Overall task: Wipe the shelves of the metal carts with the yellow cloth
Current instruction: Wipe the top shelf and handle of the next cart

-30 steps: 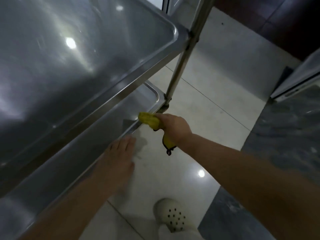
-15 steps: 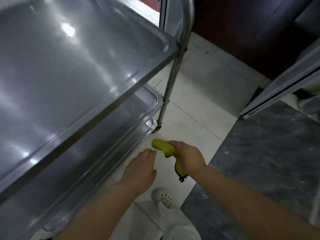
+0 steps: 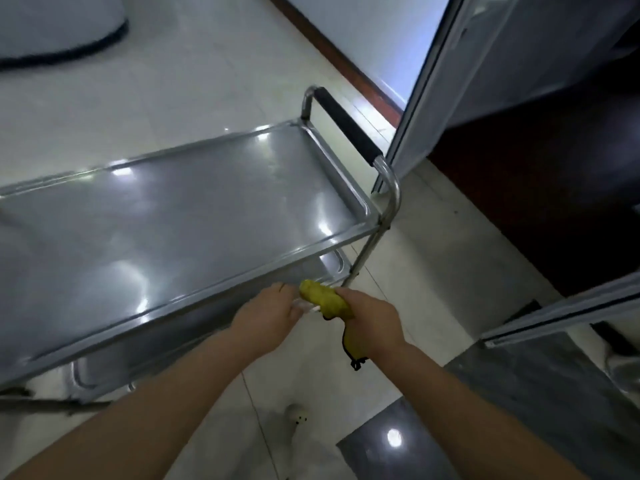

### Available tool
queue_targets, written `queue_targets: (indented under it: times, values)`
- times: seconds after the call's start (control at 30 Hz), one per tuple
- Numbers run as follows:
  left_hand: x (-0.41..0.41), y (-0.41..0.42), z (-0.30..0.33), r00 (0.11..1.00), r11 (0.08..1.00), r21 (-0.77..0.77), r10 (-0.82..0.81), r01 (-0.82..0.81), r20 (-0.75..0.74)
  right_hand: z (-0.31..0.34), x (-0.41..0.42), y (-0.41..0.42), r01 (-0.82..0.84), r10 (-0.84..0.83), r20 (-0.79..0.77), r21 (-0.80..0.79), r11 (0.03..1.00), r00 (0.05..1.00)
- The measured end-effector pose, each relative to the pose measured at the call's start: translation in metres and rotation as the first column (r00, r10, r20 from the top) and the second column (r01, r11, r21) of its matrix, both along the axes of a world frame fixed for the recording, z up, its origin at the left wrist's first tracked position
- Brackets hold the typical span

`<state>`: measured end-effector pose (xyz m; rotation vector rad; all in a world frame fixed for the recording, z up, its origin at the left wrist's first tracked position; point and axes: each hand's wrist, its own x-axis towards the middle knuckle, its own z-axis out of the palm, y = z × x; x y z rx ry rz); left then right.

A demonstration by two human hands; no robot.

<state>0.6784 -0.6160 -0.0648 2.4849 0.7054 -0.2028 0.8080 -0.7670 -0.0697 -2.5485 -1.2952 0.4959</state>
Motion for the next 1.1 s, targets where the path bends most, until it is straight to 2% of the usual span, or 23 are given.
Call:
queue_targets:
  times: [0.1,0.17,0.3,0.43,0.57,0.67,0.8,0.97,1.1]
  values:
    - [-0.019,0.008,0.022,0.991,0.991,0.038,0.131,-0.130,-0.016,0.024,-0.009,0.017,-0.115,0.114,0.029,0.012,0.993,0.993]
    - [-0.034,0.014,0.037,0.973,0.973,0.011,0.230,-0.230,-0.015,0.034,-0.017,0.036,-0.234,0.232,0.083,0.012,0.972,0.969]
    - [-0.072,0.025,0.062,0.878,0.877,-0.062,0.478,-0.477,0.005,0.046,-0.041,0.081,-0.479,0.463,0.177,0.059,0.876,0.869]
    - [-0.131,0.037,0.065,0.664,0.657,-0.177,0.747,-0.733,0.018,0.053,-0.087,0.123,-0.659,0.640,0.174,0.084,0.747,0.748]
    - [-0.205,0.036,0.070,0.400,0.400,-0.320,0.914,-0.859,0.068,0.060,-0.161,0.152,-0.825,0.790,0.240,0.130,0.549,0.564]
    - [-0.268,0.031,0.073,0.251,0.265,-0.388,0.964,-0.883,0.086,0.059,-0.227,0.168,-0.883,0.845,0.254,0.135,0.450,0.470]
    - [-0.360,0.024,0.079,0.194,0.228,-0.350,0.972,-0.909,0.131,0.061,-0.322,0.180,-0.946,0.901,0.290,0.057,0.319,0.321]
    - [-0.478,0.018,0.090,0.126,0.173,-0.261,0.974,-0.950,0.186,0.062,-0.451,0.189,-0.969,0.934,0.257,0.065,0.239,0.247]
    - [-0.561,0.016,0.105,0.022,0.080,-0.205,0.963,-0.975,0.268,0.072,-0.545,0.189,-0.974,0.955,0.202,0.110,0.198,0.217]
